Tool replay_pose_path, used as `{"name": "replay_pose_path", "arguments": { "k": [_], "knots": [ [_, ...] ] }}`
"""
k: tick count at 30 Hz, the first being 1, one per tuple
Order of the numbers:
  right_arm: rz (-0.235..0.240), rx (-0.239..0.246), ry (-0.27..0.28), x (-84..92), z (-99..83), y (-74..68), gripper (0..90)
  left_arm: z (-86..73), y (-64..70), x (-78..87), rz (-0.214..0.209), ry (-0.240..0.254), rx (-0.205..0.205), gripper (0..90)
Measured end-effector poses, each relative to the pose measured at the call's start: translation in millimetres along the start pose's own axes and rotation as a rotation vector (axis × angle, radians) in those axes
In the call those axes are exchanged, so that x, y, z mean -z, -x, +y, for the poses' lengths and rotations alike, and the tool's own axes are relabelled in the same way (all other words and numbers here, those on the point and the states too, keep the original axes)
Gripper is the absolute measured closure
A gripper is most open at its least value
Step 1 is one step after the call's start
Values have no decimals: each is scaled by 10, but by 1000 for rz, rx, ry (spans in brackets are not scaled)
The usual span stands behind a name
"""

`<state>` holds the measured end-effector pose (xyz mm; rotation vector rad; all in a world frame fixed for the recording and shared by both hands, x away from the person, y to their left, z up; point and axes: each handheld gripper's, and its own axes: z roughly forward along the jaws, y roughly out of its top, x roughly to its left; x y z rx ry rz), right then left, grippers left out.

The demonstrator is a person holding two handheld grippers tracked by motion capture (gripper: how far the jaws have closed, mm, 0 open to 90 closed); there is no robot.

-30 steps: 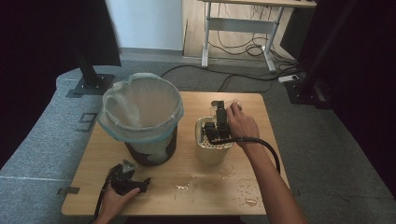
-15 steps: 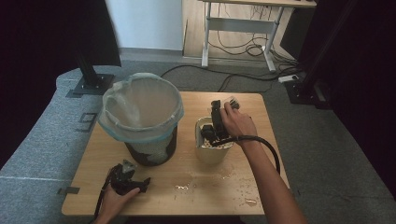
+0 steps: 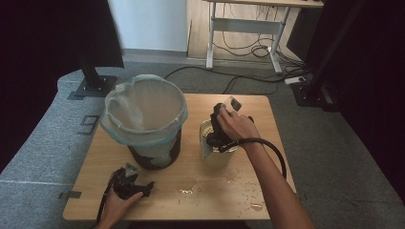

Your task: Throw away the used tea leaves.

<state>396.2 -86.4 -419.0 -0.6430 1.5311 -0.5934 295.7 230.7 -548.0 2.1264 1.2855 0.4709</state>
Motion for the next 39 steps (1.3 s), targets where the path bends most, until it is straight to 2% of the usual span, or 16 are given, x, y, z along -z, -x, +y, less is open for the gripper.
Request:
{"name": "replay_pose_path", "arguments": {
  "k": [2,5,10,12,15,17,20,22,24,26,29,31,34,35,37,39],
  "knots": [
    [-8,41,6,10,24,-1,393,0,0,0,-1,0,0,0],
    [-18,54,18,18,54,-23,395,0,0,0,0,0,0,0],
    [-49,116,-16,-20,31,22,397,0,0,0,0,0,-1,0],
    [-61,177,-15,-17,48,5,397,0,0,0,0,0,-1,0],
    [-69,156,-11,-11,59,3,399,1,0,0,0,0,-1,0],
    [-69,191,-7,1,77,-24,399,0,0,0,0,0,0,0],
    [-71,186,1,6,90,-47,400,1,0,0,-1,0,-1,0],
    [-80,226,2,30,102,-63,401,1,0,0,-1,-1,-1,0],
    [-98,189,-7,35,86,-41,402,1,-1,0,0,0,-1,0],
    [-90,220,14,55,98,-57,402,2,0,-1,-1,0,-1,0],
    [-88,204,7,48,78,-36,405,2,0,-1,-1,0,-2,0],
    [-89,232,2,60,68,-46,405,2,-1,-1,-1,-1,-2,0],
    [-103,202,-24,46,-1,-2,408,2,-1,-1,-1,-1,-1,0],
    [-86,245,-10,51,0,-14,408,2,0,-2,-1,1,0,0],
    [-83,274,5,60,3,-10,409,2,0,-1,-1,-1,-2,0],
    [-90,206,-12,44,-34,22,410,2,0,-1,0,-1,-2,0]
  ]
}}
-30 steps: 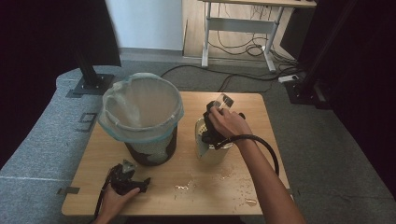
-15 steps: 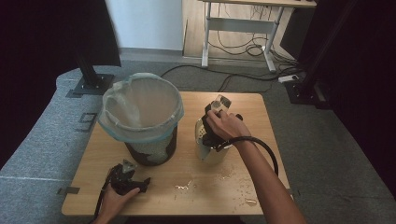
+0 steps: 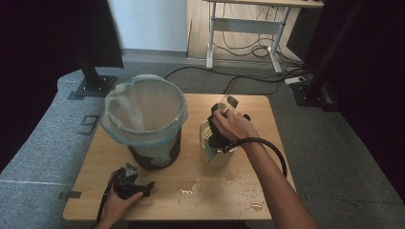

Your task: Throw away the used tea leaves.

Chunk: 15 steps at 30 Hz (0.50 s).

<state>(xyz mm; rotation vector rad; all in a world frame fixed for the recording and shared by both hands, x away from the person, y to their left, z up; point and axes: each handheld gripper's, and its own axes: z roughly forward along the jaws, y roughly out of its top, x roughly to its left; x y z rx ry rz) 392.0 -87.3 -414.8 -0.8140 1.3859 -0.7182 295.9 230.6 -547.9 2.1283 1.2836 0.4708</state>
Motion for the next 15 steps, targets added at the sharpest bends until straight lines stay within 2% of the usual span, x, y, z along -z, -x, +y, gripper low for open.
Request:
{"name": "replay_pose_path", "arguments": {
  "k": [3,4,5,6,8,10,13,14,15],
  "knots": [
    [9,68,33,31,45,-24,411,0,1,-1,0,2,2,0],
    [14,52,39,33,43,-18,411,0,0,-1,0,1,2,0],
    [9,0,30,32,32,-23,411,0,-1,0,-1,0,0,0],
    [15,-20,28,17,13,-29,412,0,-1,0,-1,0,0,0],
    [21,-15,13,7,-14,-46,412,0,0,0,-1,0,0,0],
    [22,-42,9,7,-49,-48,412,0,-1,0,-1,0,0,0],
    [20,-142,-24,-42,-146,-12,414,0,0,0,0,0,0,0],
    [44,-139,-29,-67,-124,-1,414,0,0,0,-1,0,0,0],
    [57,-71,-2,-51,-40,-24,415,0,0,-1,-1,0,0,0]
  ]
}}
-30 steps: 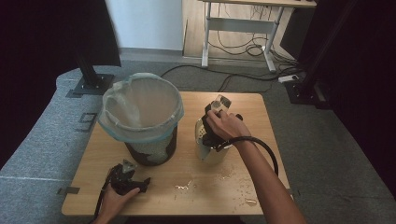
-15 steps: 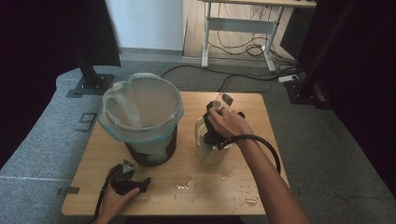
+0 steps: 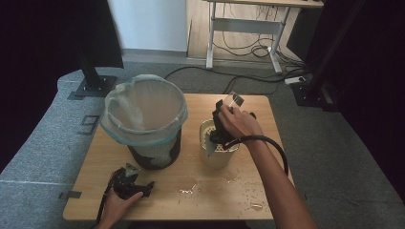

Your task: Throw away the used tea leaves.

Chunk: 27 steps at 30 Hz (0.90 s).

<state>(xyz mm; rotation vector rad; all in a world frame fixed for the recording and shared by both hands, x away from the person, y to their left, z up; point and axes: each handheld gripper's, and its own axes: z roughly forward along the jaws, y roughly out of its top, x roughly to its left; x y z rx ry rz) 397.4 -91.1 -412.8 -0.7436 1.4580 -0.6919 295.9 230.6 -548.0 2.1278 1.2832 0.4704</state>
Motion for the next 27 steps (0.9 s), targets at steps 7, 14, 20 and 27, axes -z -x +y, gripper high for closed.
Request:
{"name": "replay_pose_path", "arguments": {
  "k": [7,14,20,27],
  "knots": [
    [13,123,46,-26,218,-20,421,0,0,1,-1,0,-1,0],
    [-1,92,15,-48,69,56,427,-1,4,0,-3,1,-1,0],
    [-39,120,9,0,54,48,436,0,2,1,-3,-1,-4,0],
    [-40,196,49,51,85,-18,447,-2,3,3,-6,-1,-7,0]
  ]
}}
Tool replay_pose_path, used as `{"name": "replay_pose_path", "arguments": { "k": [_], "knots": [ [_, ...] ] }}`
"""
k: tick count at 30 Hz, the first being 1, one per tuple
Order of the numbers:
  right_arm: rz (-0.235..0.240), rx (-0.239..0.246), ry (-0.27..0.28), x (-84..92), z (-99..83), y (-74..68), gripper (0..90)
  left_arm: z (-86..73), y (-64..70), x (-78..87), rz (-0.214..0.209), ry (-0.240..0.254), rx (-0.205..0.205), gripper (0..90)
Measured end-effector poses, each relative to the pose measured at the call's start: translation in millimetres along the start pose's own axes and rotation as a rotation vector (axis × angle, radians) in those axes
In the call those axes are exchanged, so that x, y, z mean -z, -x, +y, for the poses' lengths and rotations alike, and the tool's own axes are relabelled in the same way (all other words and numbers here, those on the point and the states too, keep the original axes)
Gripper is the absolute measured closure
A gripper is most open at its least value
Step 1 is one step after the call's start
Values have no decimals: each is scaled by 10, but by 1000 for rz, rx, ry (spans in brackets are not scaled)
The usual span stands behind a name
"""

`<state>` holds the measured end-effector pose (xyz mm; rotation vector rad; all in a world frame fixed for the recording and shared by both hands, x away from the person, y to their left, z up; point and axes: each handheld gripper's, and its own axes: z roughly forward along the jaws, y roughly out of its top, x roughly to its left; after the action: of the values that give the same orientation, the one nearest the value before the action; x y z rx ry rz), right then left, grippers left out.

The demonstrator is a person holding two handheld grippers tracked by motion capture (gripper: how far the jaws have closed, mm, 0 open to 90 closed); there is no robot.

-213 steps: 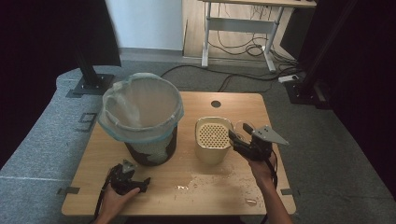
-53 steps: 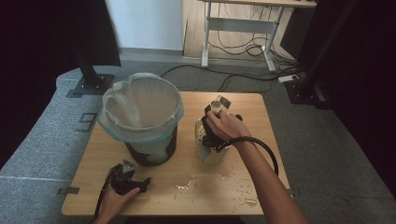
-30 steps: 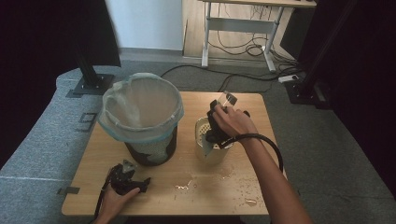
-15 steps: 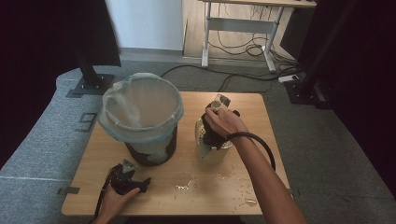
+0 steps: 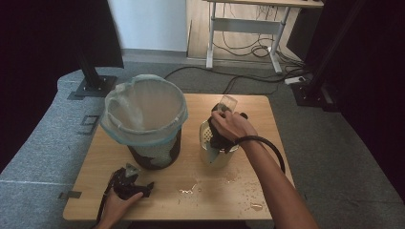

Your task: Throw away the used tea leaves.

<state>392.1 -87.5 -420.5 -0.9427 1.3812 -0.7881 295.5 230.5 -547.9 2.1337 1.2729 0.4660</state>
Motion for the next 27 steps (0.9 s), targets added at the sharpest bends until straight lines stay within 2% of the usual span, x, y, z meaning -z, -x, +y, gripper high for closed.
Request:
{"name": "replay_pose_path", "arguments": {
  "k": [1,2,5,6,9,12,14,15,16,19,20,22,24,26,27],
  "knots": [
    [10,-27,13,2,3,24,448,0,0,1,-1,-1,0,0],
    [2,-84,4,-3,-5,17,448,0,1,1,-1,-1,0,0],
    [23,-88,-15,-26,-3,-10,447,0,1,0,0,0,0,0],
    [31,-116,-13,-30,0,-7,447,0,0,0,-1,0,0,0],
    [36,-263,2,-24,5,0,445,0,0,0,-1,-1,0,0],
    [49,-323,6,-22,12,-16,441,0,1,0,-1,0,-1,0],
    [65,-386,11,-12,7,-31,439,0,1,0,-1,0,-1,0],
    [70,-429,17,-6,-6,-29,439,0,0,0,-1,-1,-1,0],
    [73,-499,26,4,-18,-30,438,1,1,0,-1,0,0,0],
    [88,-622,66,29,-106,21,438,0,1,0,-1,0,-1,0],
    [94,-655,65,38,-118,20,438,0,1,0,-1,0,0,0],
    [104,-759,67,57,-137,-19,436,-1,3,1,0,0,1,0],
    [119,-841,73,67,-157,-41,434,-1,4,2,0,-1,2,0],
    [135,-961,83,74,-190,-63,433,-1,4,1,0,-1,2,0],
    [151,-1000,87,81,-214,-65,433,-1,4,1,0,0,2,0]
  ]
}}
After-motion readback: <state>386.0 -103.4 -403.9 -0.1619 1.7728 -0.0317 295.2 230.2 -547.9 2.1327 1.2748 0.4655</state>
